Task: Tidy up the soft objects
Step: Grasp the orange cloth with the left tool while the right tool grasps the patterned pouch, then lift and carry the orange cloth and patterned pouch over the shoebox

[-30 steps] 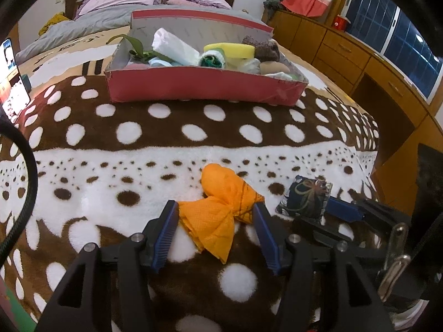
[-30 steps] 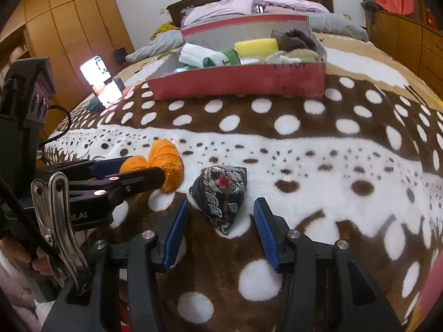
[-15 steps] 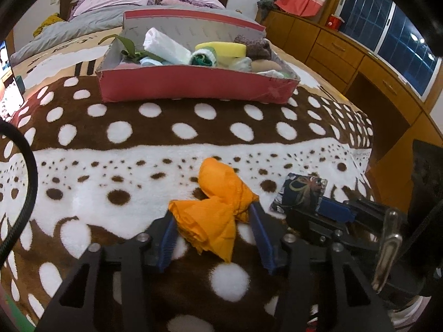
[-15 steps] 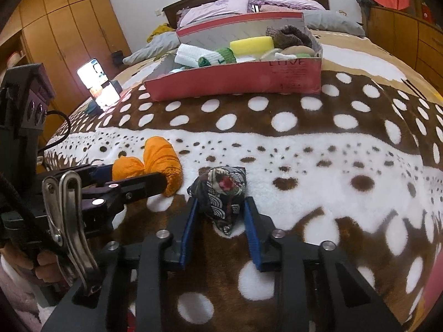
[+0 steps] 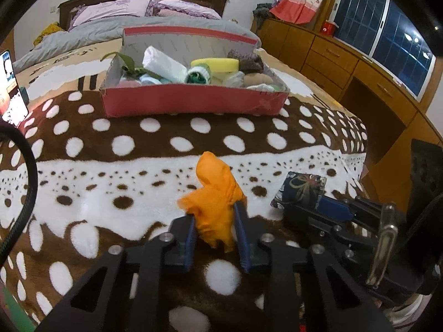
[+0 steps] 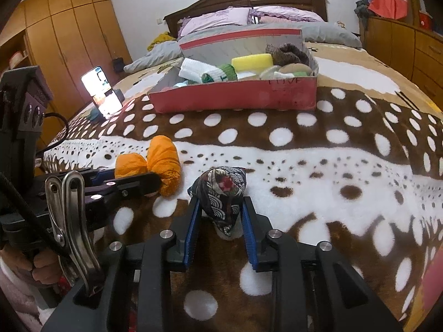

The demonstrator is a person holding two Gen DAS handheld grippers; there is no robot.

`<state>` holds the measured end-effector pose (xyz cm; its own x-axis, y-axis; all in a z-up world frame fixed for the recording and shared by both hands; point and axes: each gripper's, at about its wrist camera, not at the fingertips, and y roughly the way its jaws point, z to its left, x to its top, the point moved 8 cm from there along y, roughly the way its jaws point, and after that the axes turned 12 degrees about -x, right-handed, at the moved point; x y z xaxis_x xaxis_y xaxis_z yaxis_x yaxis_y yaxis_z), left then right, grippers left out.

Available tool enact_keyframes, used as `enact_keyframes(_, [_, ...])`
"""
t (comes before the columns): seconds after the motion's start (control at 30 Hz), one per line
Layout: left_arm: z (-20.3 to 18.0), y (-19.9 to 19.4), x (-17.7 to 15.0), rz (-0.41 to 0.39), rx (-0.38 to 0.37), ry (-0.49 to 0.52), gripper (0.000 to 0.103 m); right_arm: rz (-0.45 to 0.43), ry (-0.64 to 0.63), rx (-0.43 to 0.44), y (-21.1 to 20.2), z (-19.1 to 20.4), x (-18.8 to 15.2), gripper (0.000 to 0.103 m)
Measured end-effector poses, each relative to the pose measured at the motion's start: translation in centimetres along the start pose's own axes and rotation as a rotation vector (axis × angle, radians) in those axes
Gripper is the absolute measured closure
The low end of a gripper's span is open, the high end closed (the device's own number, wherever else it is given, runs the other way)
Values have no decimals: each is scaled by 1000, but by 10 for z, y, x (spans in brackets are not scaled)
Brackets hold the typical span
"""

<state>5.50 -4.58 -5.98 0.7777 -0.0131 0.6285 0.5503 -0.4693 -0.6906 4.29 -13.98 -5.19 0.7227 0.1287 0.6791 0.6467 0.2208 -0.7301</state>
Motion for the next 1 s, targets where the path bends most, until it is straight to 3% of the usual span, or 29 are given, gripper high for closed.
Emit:
enact_keyframes(0.53, [-2,-20,27,-70,-26,-14,88,-47,-4,14,-11,-2,29,73])
enact_keyframes(1.0, [5,-22,96,-138,14,9,88,-117,-16,19,-9,-5,90,73])
